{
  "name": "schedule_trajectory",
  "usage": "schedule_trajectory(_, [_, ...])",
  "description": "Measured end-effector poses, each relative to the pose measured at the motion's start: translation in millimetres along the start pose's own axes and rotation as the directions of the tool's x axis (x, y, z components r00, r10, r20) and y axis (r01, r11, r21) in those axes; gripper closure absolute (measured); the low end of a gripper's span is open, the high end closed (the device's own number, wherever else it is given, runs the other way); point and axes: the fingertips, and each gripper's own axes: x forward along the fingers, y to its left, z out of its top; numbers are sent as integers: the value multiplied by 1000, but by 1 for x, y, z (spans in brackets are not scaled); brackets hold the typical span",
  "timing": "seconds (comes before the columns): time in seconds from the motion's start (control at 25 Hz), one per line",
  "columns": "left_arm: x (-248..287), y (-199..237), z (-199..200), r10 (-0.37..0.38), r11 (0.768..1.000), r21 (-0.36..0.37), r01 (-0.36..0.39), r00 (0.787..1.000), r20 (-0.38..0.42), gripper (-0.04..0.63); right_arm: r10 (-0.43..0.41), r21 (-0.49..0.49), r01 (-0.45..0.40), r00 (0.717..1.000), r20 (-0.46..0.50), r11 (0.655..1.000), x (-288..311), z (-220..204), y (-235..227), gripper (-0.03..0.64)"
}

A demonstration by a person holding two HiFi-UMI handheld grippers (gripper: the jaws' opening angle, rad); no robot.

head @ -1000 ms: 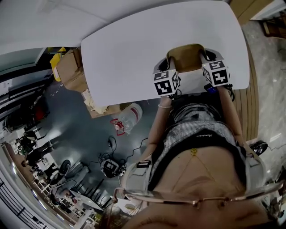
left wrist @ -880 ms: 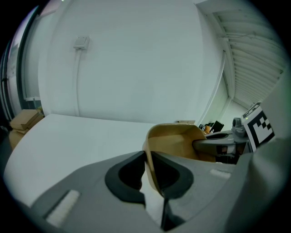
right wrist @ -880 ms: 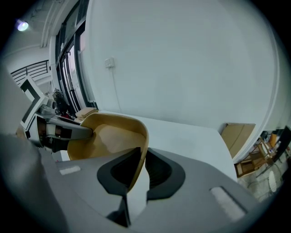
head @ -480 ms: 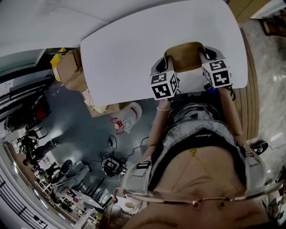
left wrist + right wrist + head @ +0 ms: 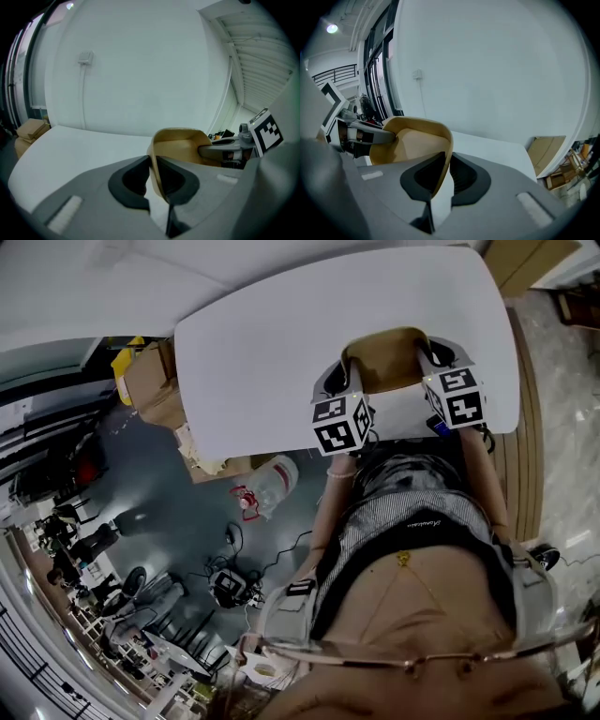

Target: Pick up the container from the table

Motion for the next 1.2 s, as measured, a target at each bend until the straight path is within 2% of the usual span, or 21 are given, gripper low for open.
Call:
schedule_trajectory(0.68, [-17,6,32,50,999,4,-51,995,85,568,57,-26,-55,995,79,998,0,36,5,557])
schedule_trajectory(1.2, [-29,1,26,15,1000,6,-15,995,99,568,28,-15,-26,995,93,1000,-16,29,11,558])
